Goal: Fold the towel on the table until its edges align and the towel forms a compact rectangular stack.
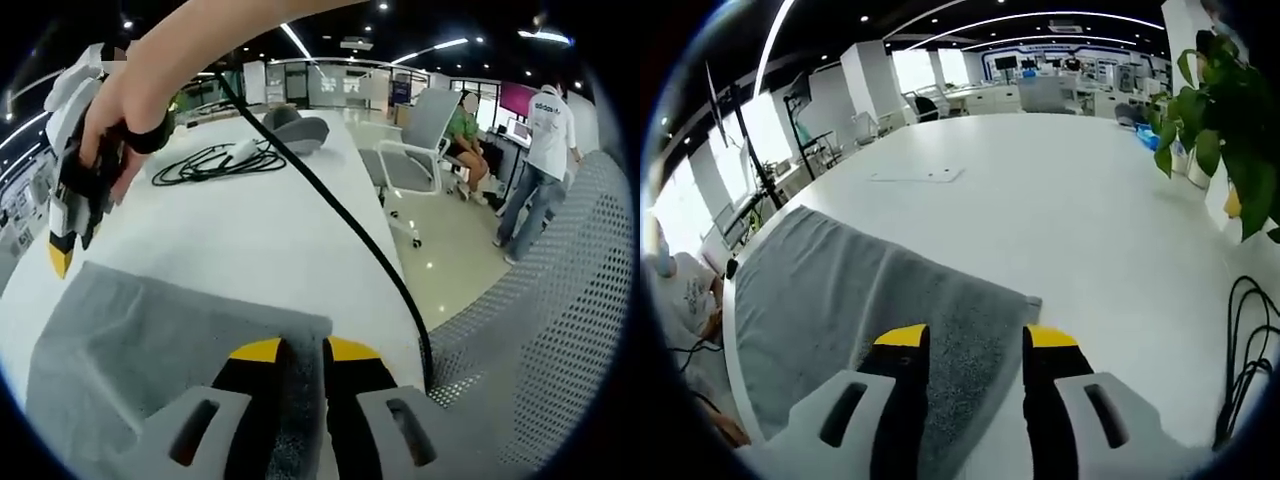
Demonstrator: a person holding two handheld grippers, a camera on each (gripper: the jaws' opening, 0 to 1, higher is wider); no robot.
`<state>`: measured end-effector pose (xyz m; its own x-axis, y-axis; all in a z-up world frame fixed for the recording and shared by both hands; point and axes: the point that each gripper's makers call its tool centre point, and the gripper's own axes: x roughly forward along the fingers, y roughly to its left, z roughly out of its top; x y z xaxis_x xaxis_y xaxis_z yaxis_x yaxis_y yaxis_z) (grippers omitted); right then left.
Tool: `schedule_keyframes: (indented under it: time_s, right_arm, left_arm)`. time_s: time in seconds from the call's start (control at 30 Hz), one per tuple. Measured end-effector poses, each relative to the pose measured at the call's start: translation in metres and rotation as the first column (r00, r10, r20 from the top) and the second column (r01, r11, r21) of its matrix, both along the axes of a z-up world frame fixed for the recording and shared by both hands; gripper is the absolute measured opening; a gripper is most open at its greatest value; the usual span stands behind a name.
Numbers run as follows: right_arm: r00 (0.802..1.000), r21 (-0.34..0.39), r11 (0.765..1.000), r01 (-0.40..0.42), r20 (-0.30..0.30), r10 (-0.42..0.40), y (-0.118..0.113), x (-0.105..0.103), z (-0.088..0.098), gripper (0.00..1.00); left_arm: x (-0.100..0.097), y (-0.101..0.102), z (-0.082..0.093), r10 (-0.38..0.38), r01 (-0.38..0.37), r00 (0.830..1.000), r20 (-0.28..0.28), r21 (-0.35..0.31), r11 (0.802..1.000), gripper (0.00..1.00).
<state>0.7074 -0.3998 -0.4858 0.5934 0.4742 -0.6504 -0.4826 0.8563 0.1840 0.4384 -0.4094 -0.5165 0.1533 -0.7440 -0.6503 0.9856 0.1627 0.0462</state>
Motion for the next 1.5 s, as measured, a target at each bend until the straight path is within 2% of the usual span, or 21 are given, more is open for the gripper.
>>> schedule_keyframes:
  time_s: [0.1, 0.2, 0.37, 0.5, 0.9, 0.97, 1.07, 1.17, 1.33, 1.5]
  right_arm:
    - [1.0, 0.003, 1.0, 0.0, -0.006, 0.0, 0.0, -0.002, -0.002, 0.35]
    - [1.0, -0.001, 1.0, 0.005, -0.009, -0.005, -0.002, 0.001, -0.004, 0.34]
    - [1.0, -0.002, 1.0, 0.029, -0.011, -0.029, -0.006, 0.002, -0.006, 0.32]
    - [0.999, -0.019, 0.999, 0.041, -0.02, -0.042, -0.01, 0.005, -0.014, 0.3]
    - [0.998, -0.055, 0.997, 0.056, -0.035, -0.058, -0.011, 0.01, -0.025, 0.25]
    - [0.997, -0.071, 0.996, 0.062, -0.031, -0.065, -0.014, 0.011, -0.027, 0.23]
    - [0.994, -0.139, 0.985, 0.104, -0.008, -0.106, -0.026, 0.013, -0.03, 0.19]
    - [0.993, -0.106, 0.988, 0.112, -0.023, -0.115, -0.021, 0.014, -0.031, 0.18]
    - [0.995, -0.116, 0.989, 0.095, -0.027, -0.099, -0.015, 0.019, -0.034, 0.15]
    - [0.993, -0.122, 0.986, 0.114, -0.03, -0.118, -0.014, 0.019, -0.037, 0.11]
  left_arm:
    - [0.004, 0.002, 0.0, 0.003, -0.003, 1.0, 0.003, -0.004, 1.0, 0.09]
    - [0.006, 0.003, 0.001, 0.013, -0.013, 1.0, -0.017, -0.009, 1.0, 0.06]
    - [0.006, 0.002, 0.001, 0.027, -0.028, 0.999, -0.037, -0.021, 0.999, 0.05]
    - [0.007, 0.002, 0.0, 0.031, -0.032, 0.999, -0.044, -0.026, 0.999, 0.05]
    - [0.007, 0.002, 0.0, 0.014, -0.016, 0.999, -0.046, -0.031, 0.999, 0.05]
    - [0.007, 0.002, 0.0, 0.012, -0.014, 0.999, -0.053, -0.033, 0.999, 0.05]
    - [0.007, 0.003, 0.0, 0.01, -0.012, 0.998, -0.056, -0.037, 0.999, 0.05]
    - [0.007, 0.003, 0.0, 0.012, -0.015, 0.998, -0.062, -0.043, 0.999, 0.05]
    - [0.007, 0.003, 0.001, 0.007, -0.01, 0.998, -0.059, -0.048, 0.999, 0.05]
    - [0.007, 0.003, 0.001, 0.0, -0.003, 0.998, -0.058, -0.055, 0.999, 0.05]
